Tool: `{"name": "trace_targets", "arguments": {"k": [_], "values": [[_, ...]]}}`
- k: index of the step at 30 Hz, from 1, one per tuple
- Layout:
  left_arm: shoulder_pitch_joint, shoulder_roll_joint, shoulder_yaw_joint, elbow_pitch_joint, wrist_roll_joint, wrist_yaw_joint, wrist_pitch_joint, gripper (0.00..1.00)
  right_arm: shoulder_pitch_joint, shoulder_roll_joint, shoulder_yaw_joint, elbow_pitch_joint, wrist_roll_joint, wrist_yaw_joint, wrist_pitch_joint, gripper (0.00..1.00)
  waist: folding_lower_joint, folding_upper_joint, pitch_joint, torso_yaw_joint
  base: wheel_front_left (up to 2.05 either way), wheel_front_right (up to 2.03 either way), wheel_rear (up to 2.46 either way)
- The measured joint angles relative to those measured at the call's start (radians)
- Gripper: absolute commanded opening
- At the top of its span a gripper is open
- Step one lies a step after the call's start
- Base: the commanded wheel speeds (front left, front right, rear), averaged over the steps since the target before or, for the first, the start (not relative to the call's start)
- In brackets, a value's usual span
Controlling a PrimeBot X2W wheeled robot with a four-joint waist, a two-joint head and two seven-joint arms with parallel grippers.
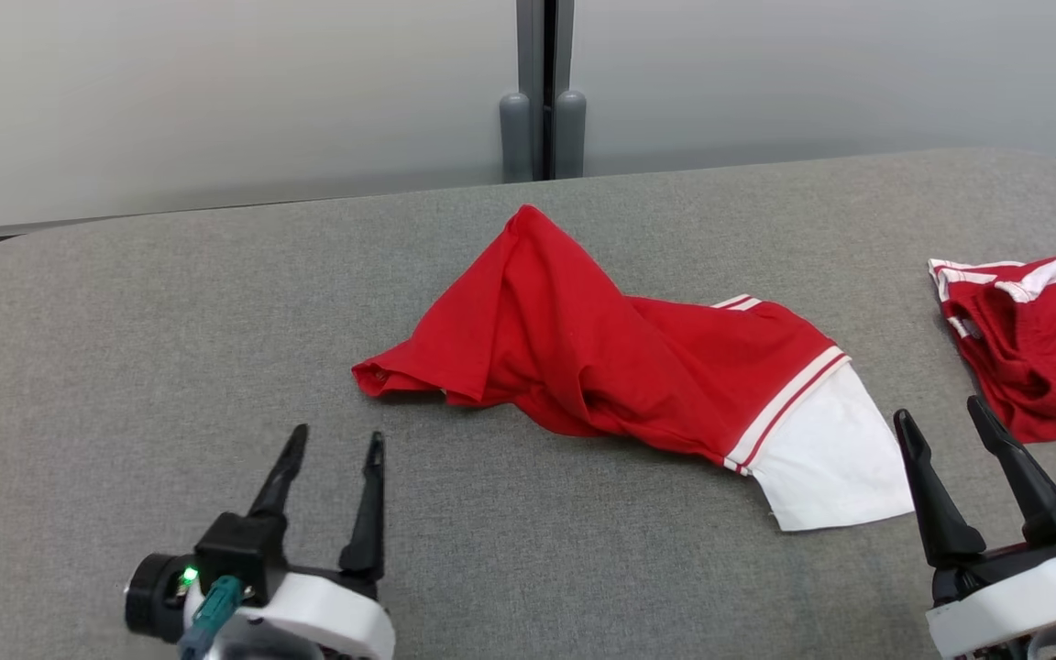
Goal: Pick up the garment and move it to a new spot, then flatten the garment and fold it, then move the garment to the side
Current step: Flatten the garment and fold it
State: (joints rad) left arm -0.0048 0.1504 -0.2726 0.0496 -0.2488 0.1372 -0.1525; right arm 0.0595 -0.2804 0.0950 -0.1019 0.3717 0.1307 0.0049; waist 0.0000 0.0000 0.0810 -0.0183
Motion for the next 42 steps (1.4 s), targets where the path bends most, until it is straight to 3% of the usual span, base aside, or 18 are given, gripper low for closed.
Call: {"name": "trace_targets", "arguments": {"k": [8,18,19,20,21,26,29,35,42], "values": [[-0.150,-0.064,-0.092,0.178,-0.045,-0.084,0.039,1.00,-0.052,-0.004,0.039,-0.007,0.016,0.000,-0.005,1.00,0.0000,0.0000,0.071,-0.032,0.00,0.00,0.00],[-0.352,-0.093,-0.078,0.504,-0.120,-0.105,-0.015,0.99,-0.111,-0.020,0.072,0.042,0.050,0.000,-0.049,1.00,0.0000,0.0000,0.177,-0.112,0.00,0.00,0.00],[-0.368,-0.094,-0.076,0.521,-0.123,-0.105,-0.030,0.85,-0.113,-0.020,0.073,0.047,0.052,0.000,-0.054,1.00,0.0000,0.0000,0.185,-0.117,0.00,0.00,0.00],[-0.383,-0.095,-0.073,0.537,-0.129,-0.110,-0.041,0.47,-0.117,-0.021,0.072,0.051,0.052,0.000,-0.058,1.00,0.0000,0.0000,0.192,-0.121,0.00,0.00,0.00],[-0.394,-0.096,-0.071,0.550,-0.140,-0.116,-0.053,0.00,-0.120,-0.021,0.071,0.055,0.053,0.000,-0.060,1.00,0.0000,0.0000,0.197,-0.124,0.00,0.00,0.00],[-0.417,-0.099,-0.066,0.572,-0.162,-0.129,-0.089,0.00,-0.124,-0.021,0.067,0.065,0.061,0.000,-0.073,1.00,0.0000,0.0000,0.209,-0.118,0.00,0.00,0.00],[-0.417,-0.099,-0.056,0.518,-0.172,-0.127,-0.103,0.00,-0.126,-0.021,0.054,0.069,0.064,0.000,-0.077,1.00,0.0000,0.0000,0.211,-0.102,0.00,0.00,0.00],[-0.377,-0.091,-0.054,0.309,-0.158,-0.100,-0.104,0.00,-0.121,-0.023,0.019,0.072,0.068,0.000,-0.081,1.00,0.0000,0.0000,0.209,-0.054,0.00,0.00,0.00],[-0.270,-0.022,-0.057,0.006,-0.120,-0.030,-0.013,0.00,-0.113,-0.015,-0.013,0.054,0.061,0.000,-0.077,1.00,0.0000,0.0000,0.192,0.000,0.00,0.00,0.00]]}}
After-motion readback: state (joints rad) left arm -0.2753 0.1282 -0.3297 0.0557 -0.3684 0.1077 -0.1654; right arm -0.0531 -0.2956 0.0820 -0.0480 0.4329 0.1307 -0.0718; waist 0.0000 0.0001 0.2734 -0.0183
